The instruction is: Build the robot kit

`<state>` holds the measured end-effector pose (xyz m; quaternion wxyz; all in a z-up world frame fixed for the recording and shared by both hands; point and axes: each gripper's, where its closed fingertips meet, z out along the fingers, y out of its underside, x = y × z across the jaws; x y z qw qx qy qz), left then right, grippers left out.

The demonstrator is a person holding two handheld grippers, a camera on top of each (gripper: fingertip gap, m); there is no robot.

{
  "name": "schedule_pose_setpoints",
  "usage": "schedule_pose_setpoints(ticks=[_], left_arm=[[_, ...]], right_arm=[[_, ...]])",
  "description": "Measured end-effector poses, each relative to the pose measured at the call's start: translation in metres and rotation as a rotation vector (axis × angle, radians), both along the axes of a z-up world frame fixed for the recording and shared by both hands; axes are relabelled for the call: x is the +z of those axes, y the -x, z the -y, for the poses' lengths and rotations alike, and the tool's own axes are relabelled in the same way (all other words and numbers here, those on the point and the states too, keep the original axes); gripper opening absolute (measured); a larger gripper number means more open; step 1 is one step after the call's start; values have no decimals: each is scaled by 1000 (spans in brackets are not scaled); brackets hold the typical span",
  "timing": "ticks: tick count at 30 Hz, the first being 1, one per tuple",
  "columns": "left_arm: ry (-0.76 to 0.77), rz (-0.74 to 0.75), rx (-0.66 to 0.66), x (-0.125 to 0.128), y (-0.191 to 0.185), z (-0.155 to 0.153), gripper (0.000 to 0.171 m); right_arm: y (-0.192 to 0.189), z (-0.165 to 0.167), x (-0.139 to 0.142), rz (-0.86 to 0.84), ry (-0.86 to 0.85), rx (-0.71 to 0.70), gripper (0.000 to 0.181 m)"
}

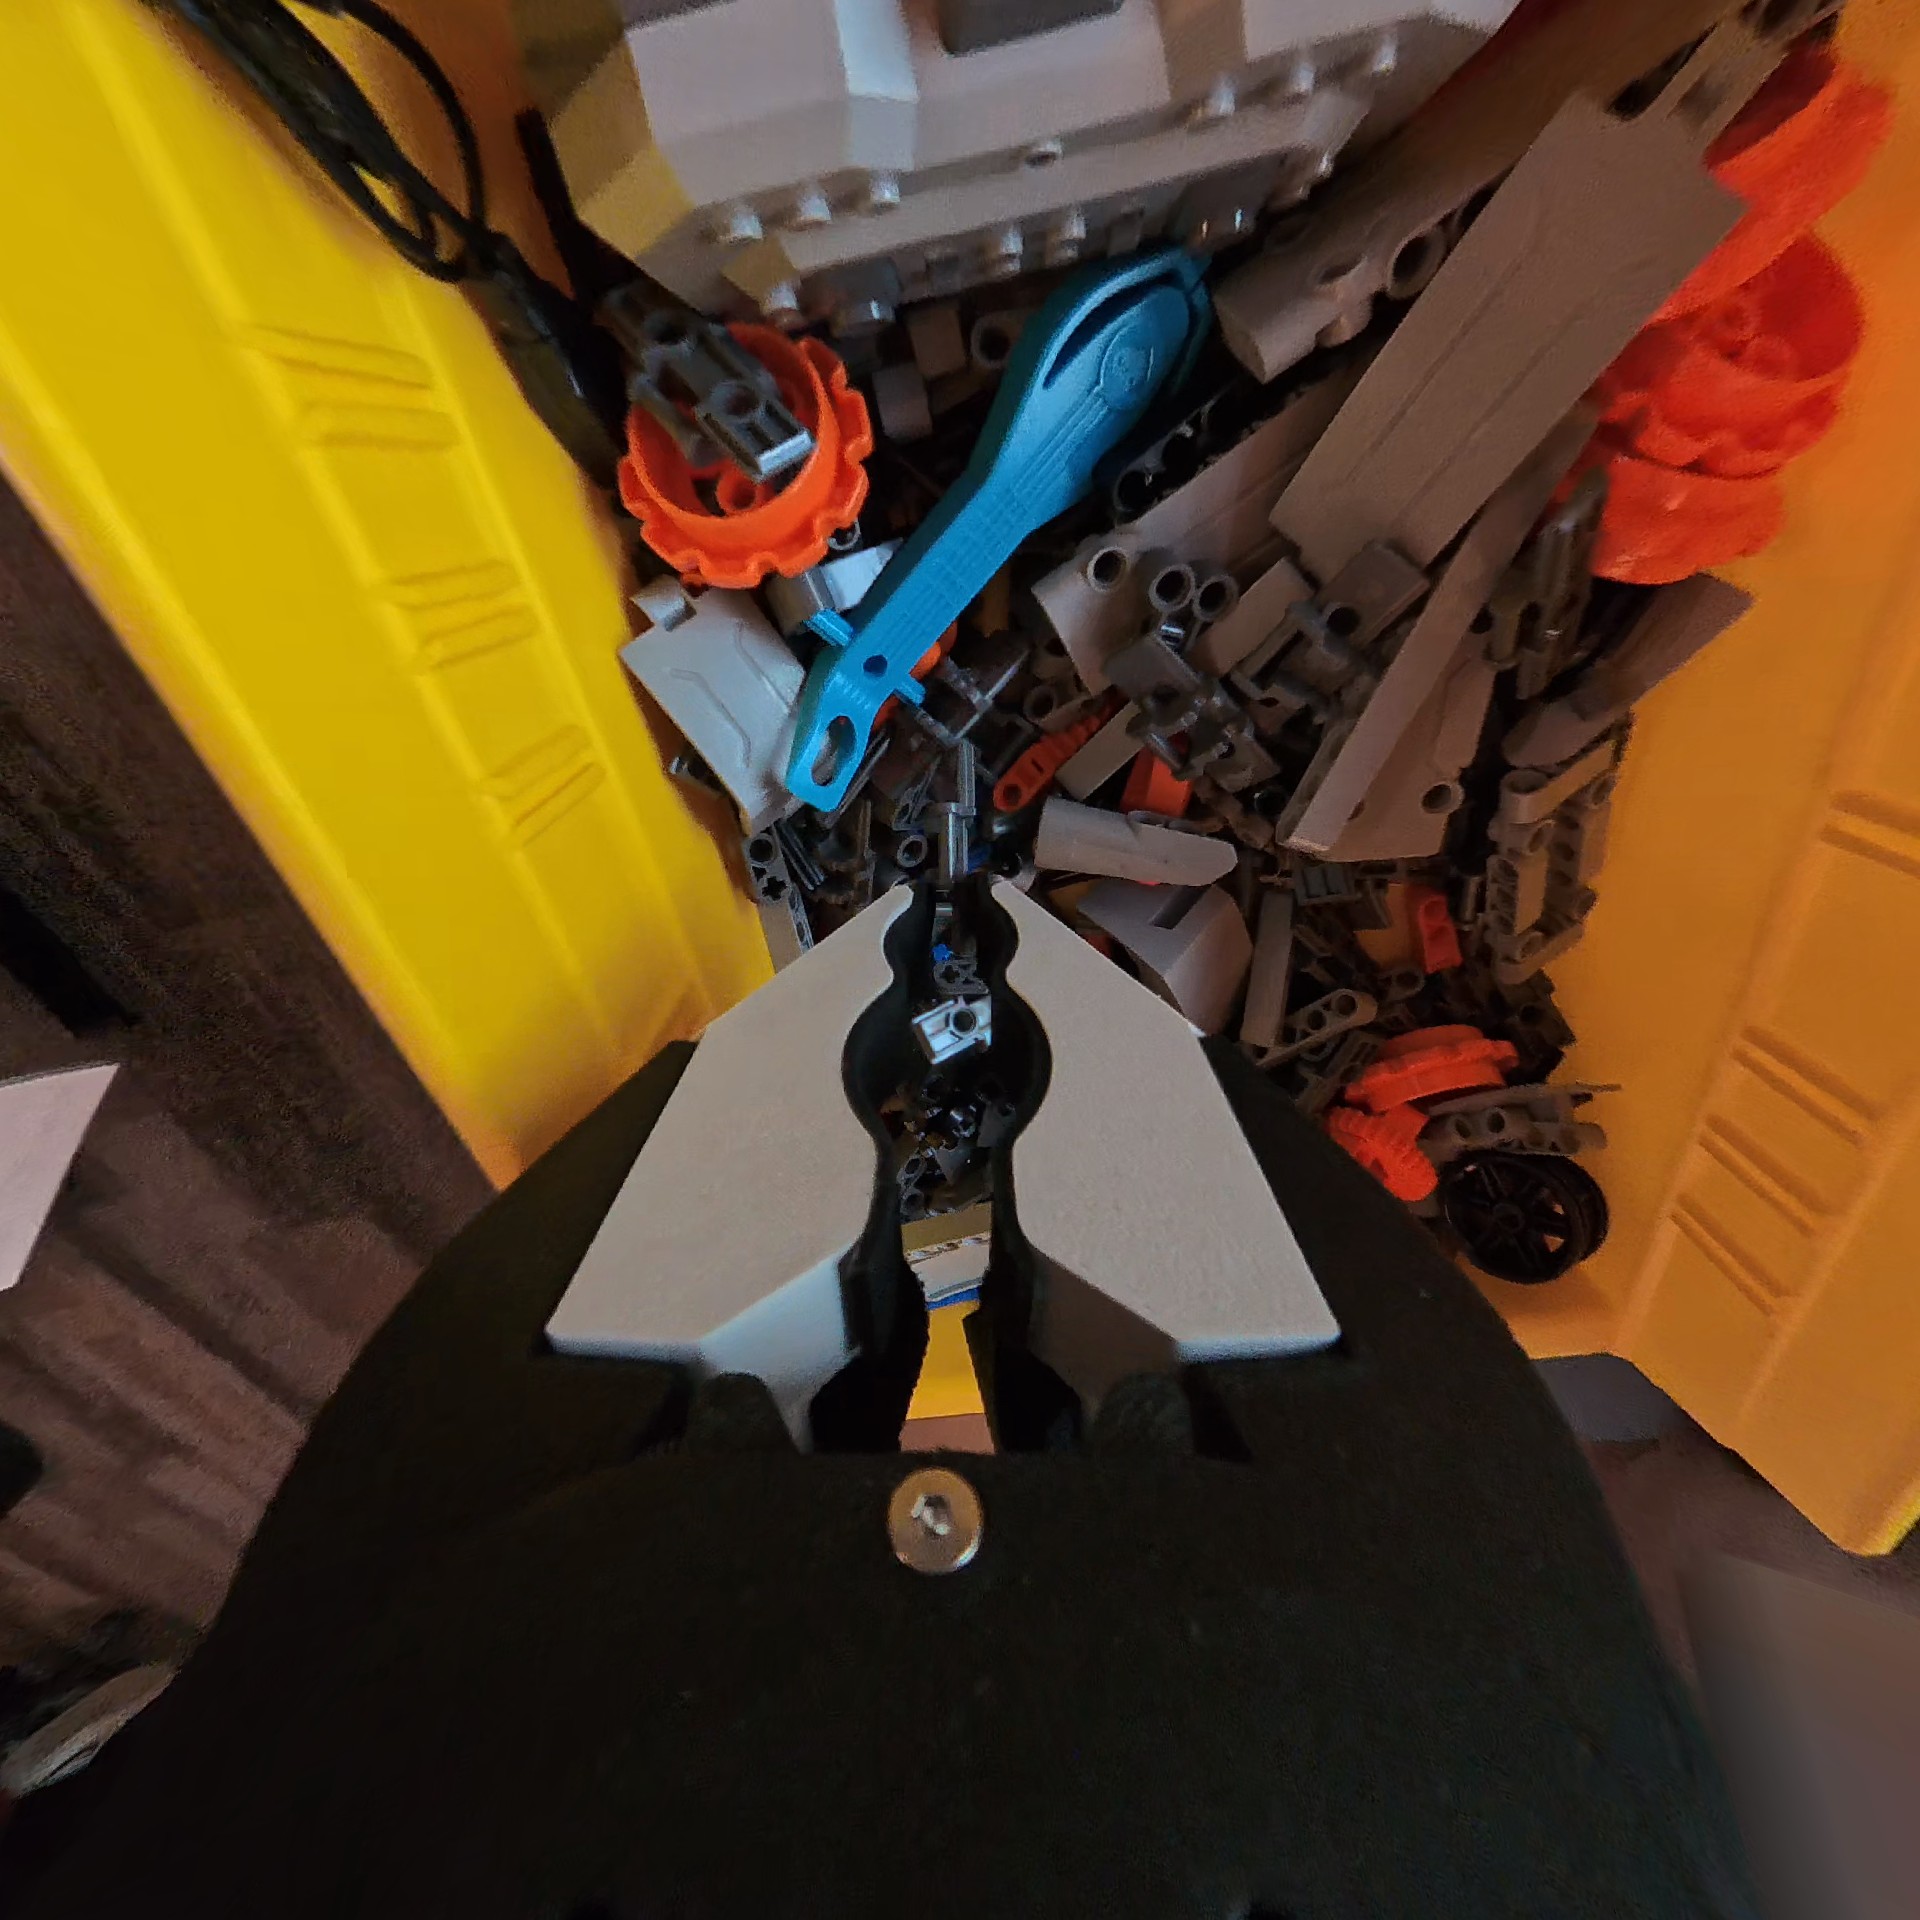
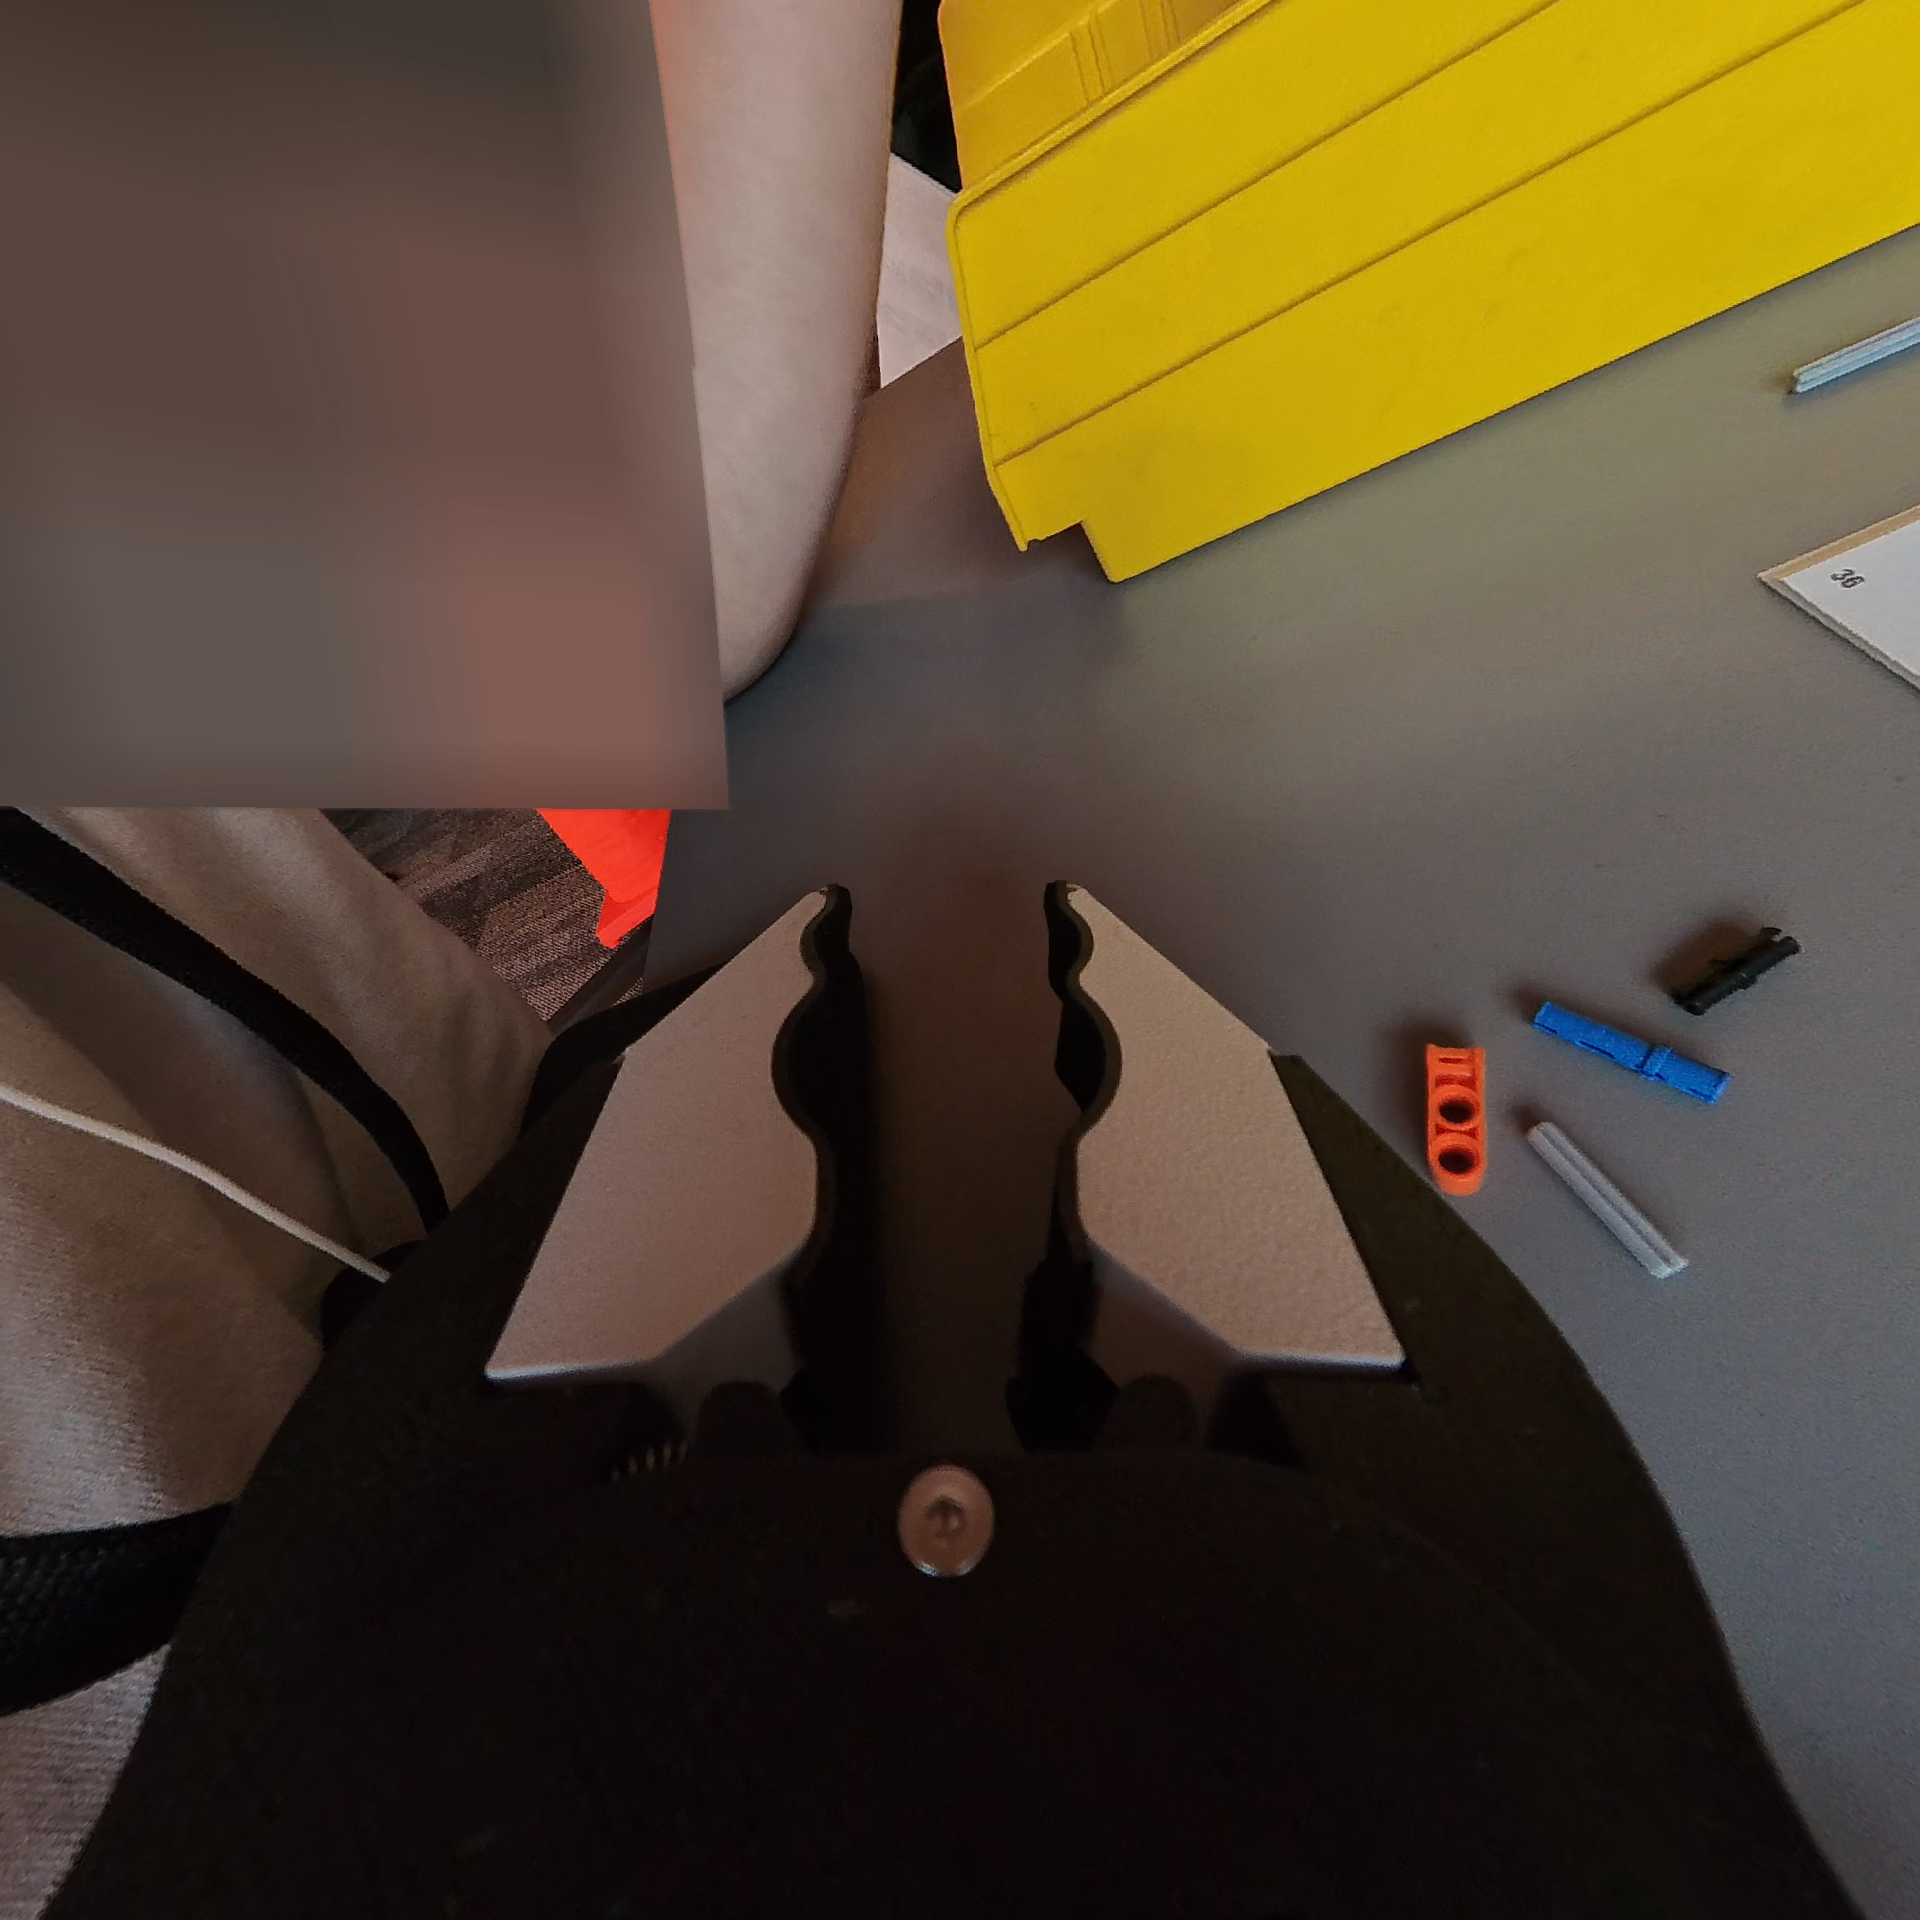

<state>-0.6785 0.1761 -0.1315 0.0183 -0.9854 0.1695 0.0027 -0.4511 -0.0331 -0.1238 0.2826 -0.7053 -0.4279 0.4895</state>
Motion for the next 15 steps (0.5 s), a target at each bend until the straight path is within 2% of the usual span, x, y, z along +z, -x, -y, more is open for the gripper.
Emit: schedule_pose_setpoints(ticks=[6,9,11,12,14,15], left_arm=[[-97,94,-18,22,-15,-6,6],[-152,161,-117,35,-42,-10,6],[-203,238,-243,46,-72,-11,6],[-212,264,-296,49,-85,-8,9],[-198,267,-352,50,-98,-2,42],[-185,248,-358,48,-98,1,42]], right_arm=[[0,0,-1,3,2,1,38],[0,0,-1,4,4,1,38],[0,0,-1,3,4,1,38],[0,0,-1,3,5,1,38],[0,0,-1,2,5,1,38],[0,0,-1,1,5,1,38]])
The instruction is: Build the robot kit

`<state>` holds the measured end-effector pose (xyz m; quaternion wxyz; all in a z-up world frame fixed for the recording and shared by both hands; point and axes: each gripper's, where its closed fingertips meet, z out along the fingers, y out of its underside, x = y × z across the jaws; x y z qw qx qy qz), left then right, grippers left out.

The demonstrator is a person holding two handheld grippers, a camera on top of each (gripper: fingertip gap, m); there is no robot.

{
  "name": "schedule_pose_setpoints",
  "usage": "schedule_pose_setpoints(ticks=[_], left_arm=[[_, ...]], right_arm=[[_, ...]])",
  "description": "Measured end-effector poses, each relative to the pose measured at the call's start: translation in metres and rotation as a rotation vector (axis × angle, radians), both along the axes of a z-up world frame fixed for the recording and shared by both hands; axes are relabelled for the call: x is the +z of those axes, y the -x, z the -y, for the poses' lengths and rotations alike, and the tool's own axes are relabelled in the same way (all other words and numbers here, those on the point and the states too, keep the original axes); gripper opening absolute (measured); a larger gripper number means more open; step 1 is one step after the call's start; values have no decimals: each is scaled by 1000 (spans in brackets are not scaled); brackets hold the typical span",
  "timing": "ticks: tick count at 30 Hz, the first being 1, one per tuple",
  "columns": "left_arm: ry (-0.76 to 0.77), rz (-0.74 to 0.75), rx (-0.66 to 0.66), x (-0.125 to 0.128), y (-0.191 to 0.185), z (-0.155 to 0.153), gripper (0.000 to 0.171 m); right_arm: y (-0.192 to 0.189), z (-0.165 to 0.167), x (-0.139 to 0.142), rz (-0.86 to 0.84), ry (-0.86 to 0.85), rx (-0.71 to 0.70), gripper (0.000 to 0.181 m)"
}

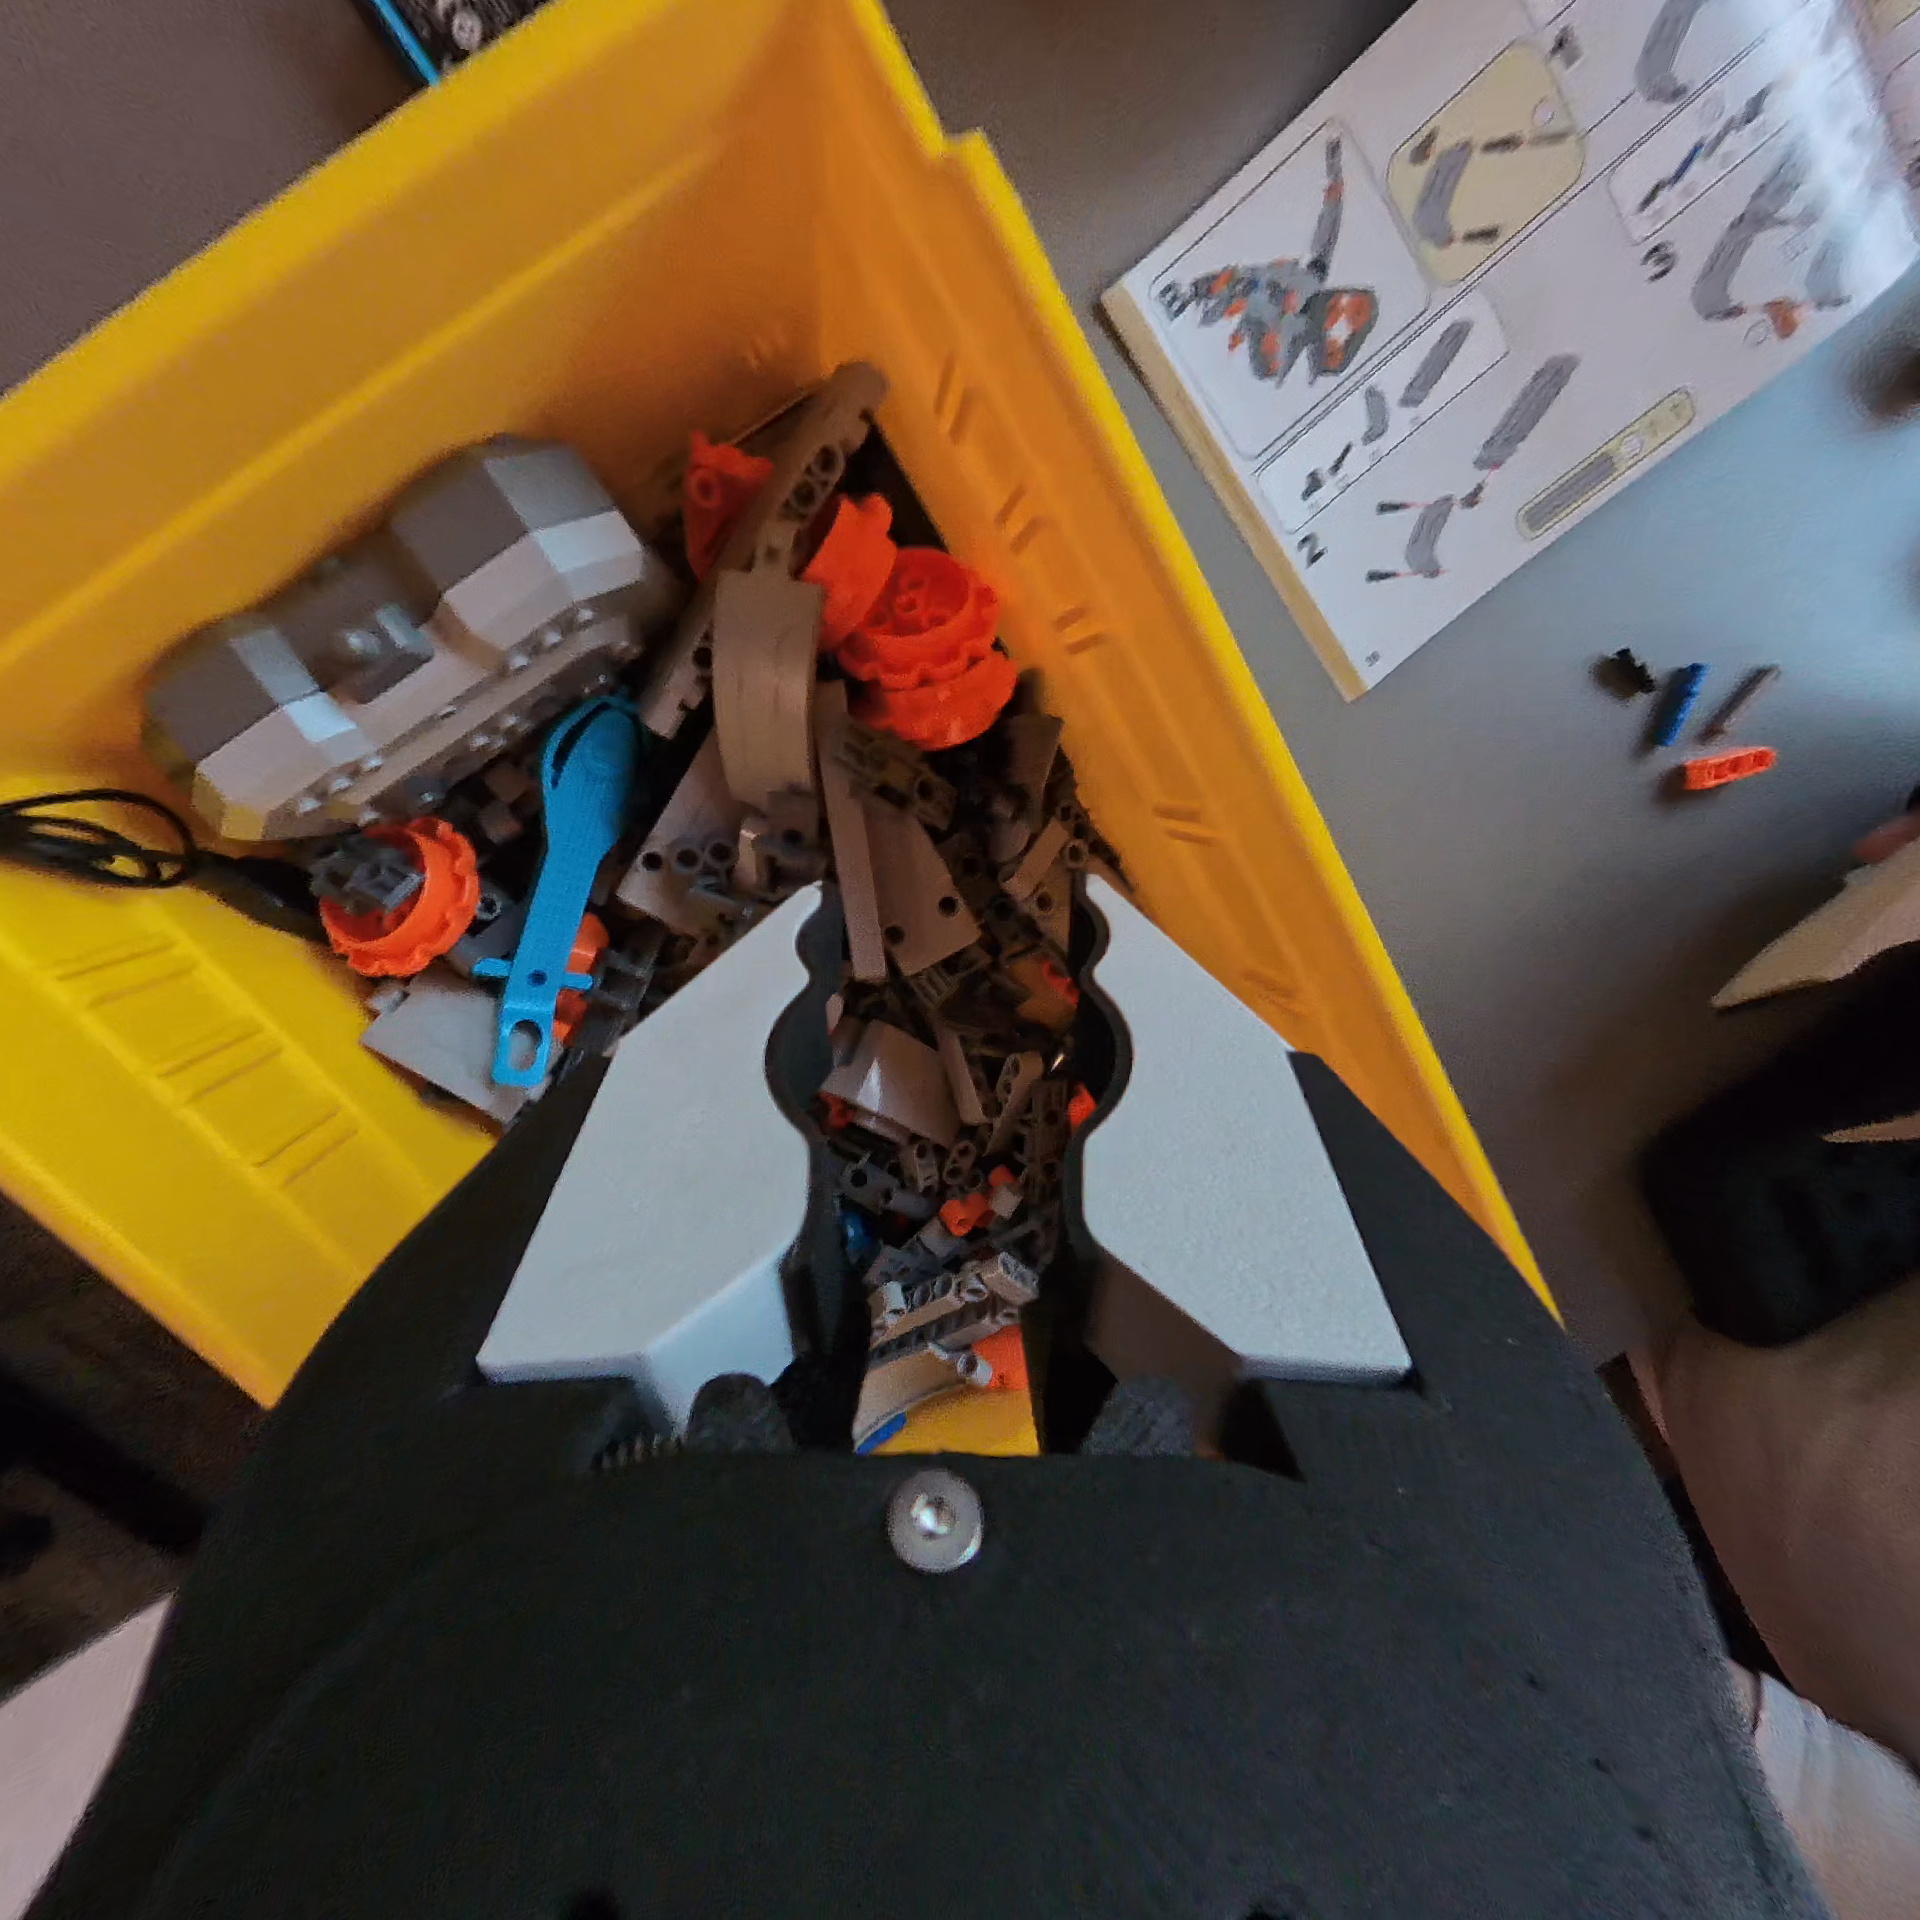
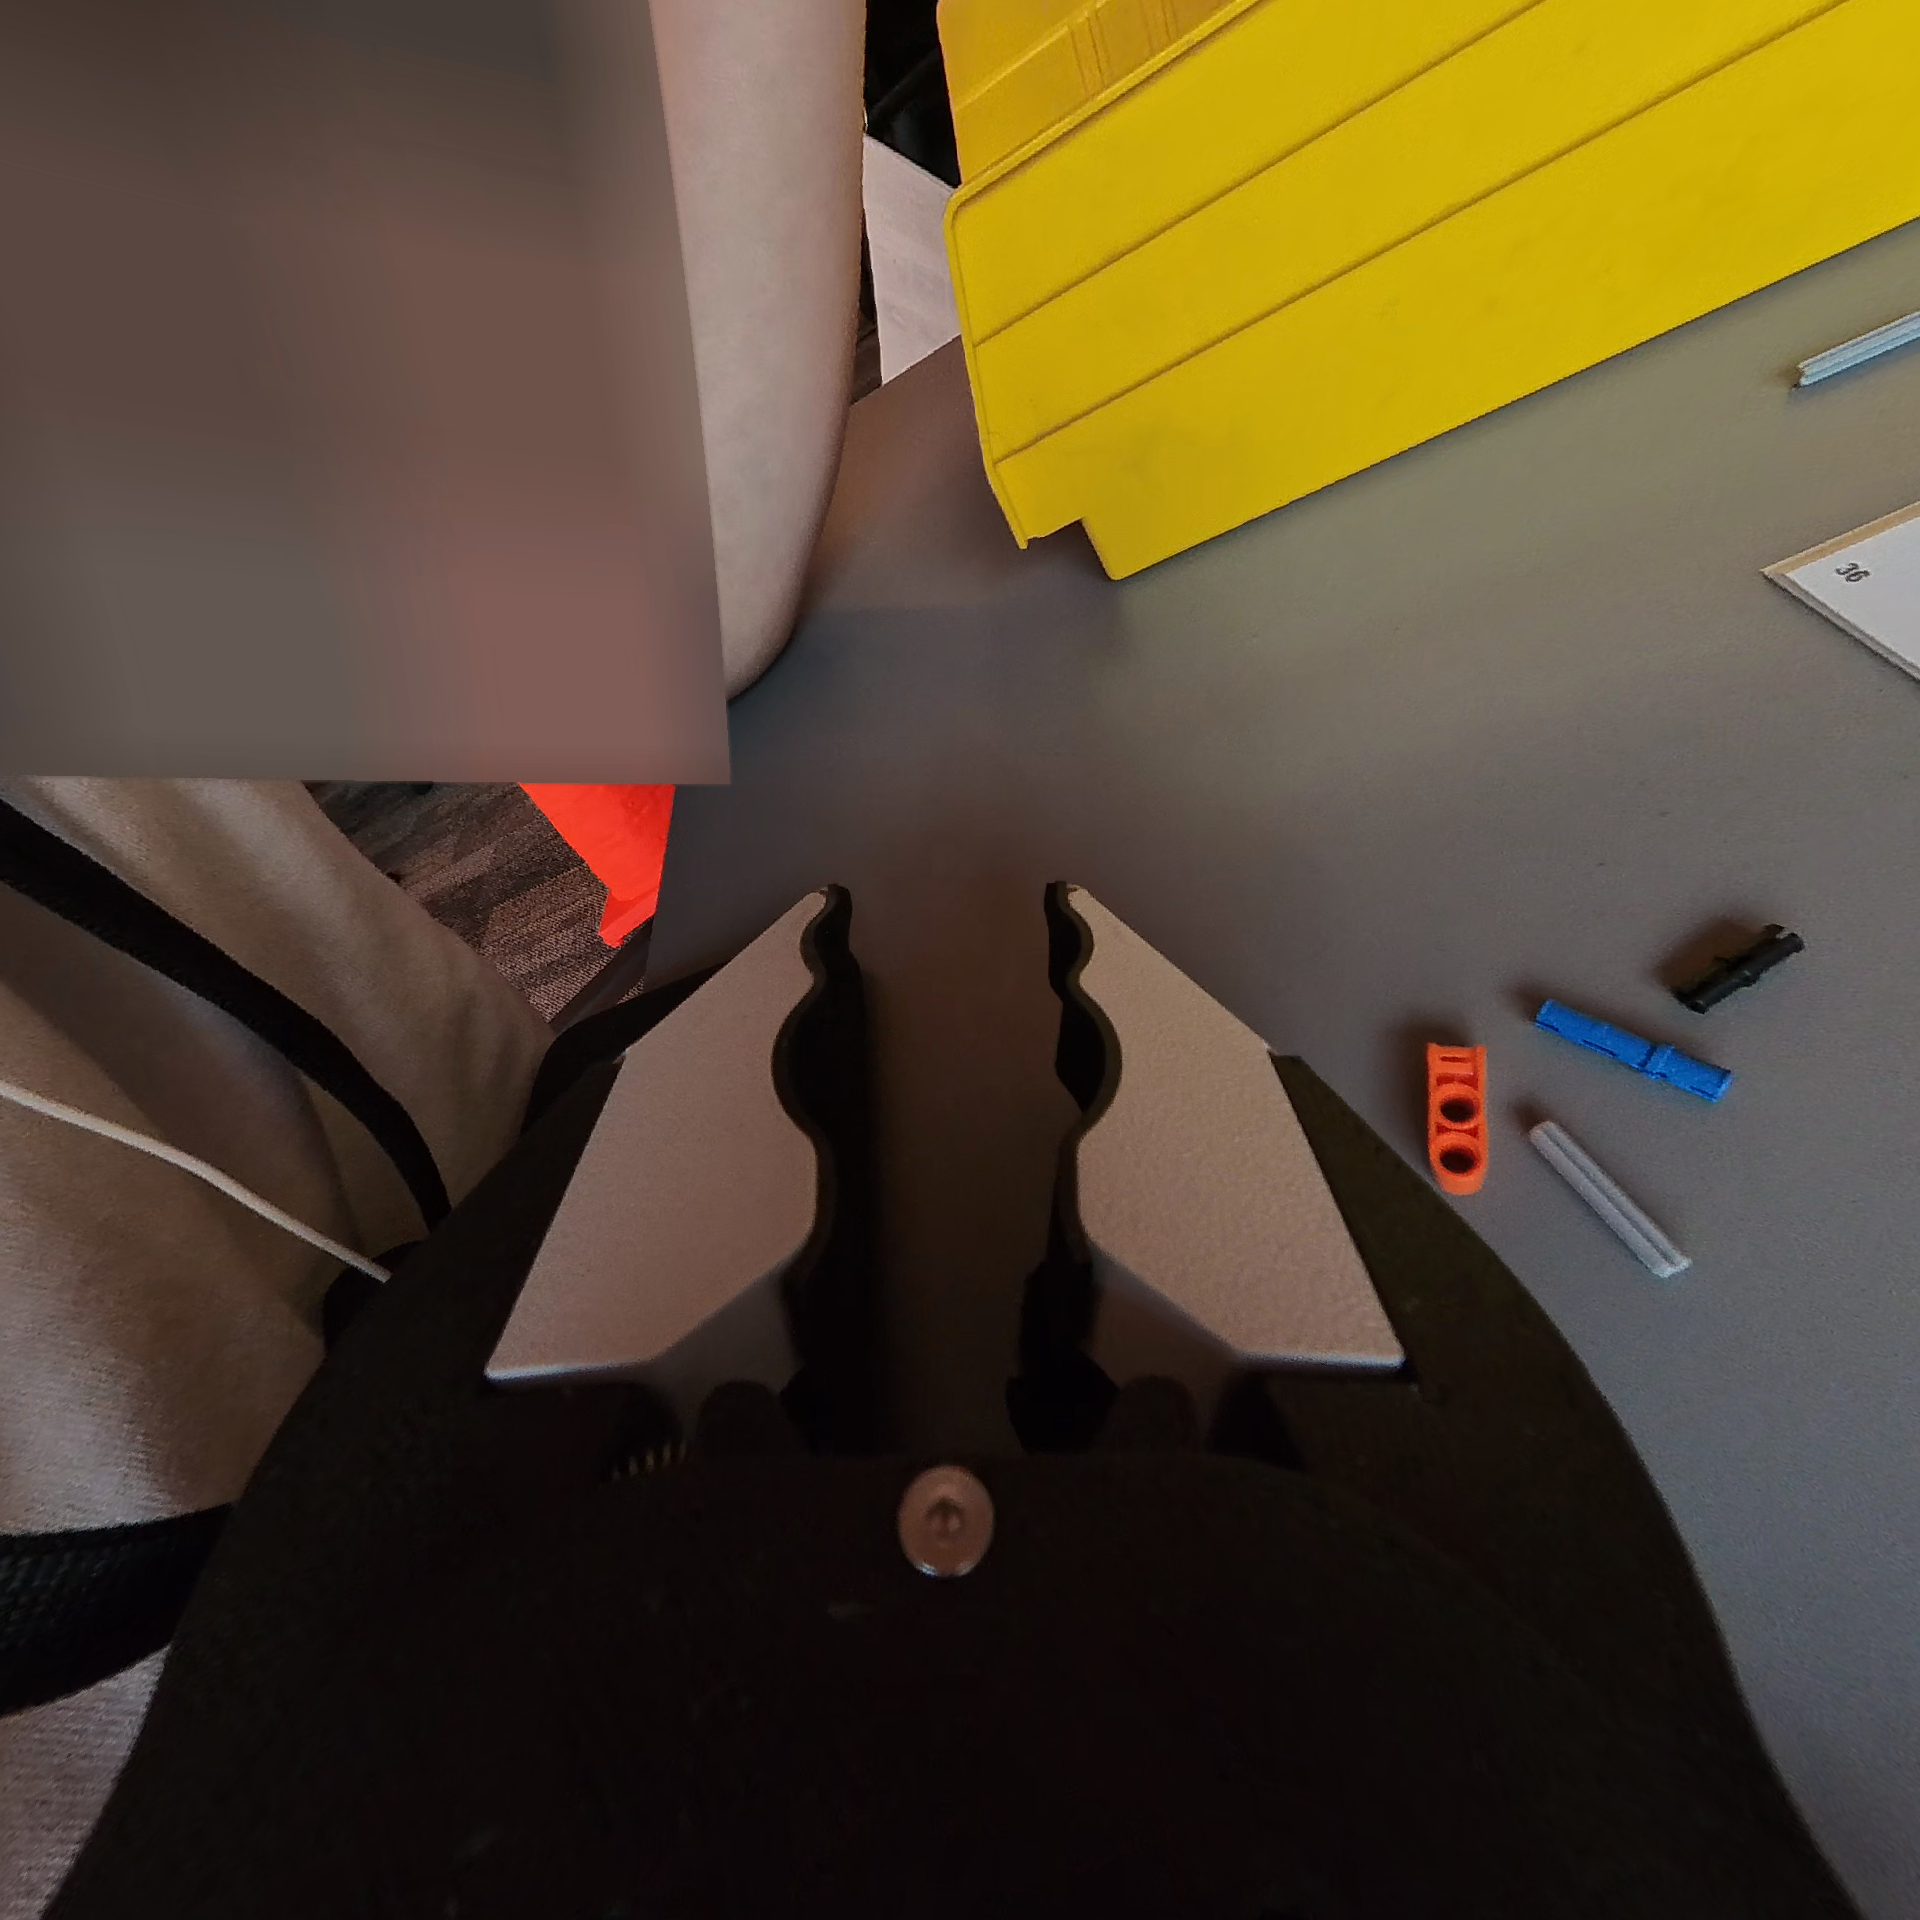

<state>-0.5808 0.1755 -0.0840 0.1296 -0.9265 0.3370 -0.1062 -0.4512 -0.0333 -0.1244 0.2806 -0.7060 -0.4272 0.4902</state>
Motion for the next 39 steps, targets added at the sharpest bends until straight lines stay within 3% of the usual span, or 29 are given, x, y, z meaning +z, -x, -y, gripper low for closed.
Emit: schedule_pose_setpoints(ticks=[5,11,15,22,27,36,39], left_arm=[[25,-132,182,-11,46,-5,34],[256,-305,361,-52,102,17,47],[300,-346,341,-68,105,15,50],[289,-315,368,-70,107,8,41],[330,-363,362,-75,108,16,45],[331,-365,357,-69,107,20,29],[270,-340,377,-57,111,15,14]], right_arm=[[0,0,0,-2,0,0,38],[0,0,0,0,4,0,38],[0,0,0,0,6,1,38],[0,0,0,-3,8,0,38],[0,0,0,-1,12,0,38],[0,0,0,1,9,3,38],[0,0,0,0,9,3,38]])
